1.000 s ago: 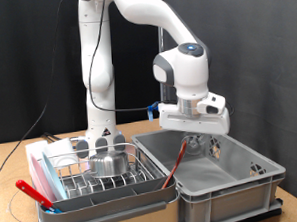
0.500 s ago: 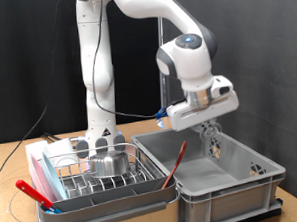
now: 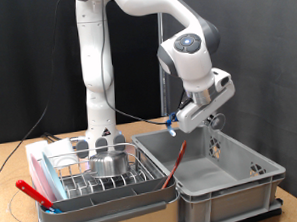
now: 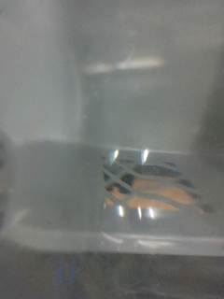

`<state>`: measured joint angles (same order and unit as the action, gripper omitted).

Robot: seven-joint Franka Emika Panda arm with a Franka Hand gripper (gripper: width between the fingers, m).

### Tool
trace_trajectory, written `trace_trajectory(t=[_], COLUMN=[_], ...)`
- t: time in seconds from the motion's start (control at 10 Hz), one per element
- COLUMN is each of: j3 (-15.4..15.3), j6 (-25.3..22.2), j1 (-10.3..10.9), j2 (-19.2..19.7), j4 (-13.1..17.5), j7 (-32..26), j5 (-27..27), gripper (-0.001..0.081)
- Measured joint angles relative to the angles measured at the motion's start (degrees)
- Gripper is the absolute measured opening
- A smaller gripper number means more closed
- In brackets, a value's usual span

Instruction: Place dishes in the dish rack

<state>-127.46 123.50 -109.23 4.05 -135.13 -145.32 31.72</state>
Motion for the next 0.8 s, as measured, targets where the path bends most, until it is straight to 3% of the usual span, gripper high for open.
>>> trace_trajectory(t=[0.2, 0.5, 0.6, 0.8], j3=[-0.2, -2.0, -1.9, -0.5], j6=[-2.3, -2.0, -2.1, -4.7], j1=[0.5, 2.1, 2.1, 3.3], j2=[0.7, 4.2, 4.1, 4.1], j4=[0.8, 0.7, 0.6, 1.0], j7=[-7.3, -8.3, -5.2, -10.2], j5=[0.6, -4.2, -4.0, 1.4], gripper=[0.0106, 0.0106, 0.0106, 0.0106])
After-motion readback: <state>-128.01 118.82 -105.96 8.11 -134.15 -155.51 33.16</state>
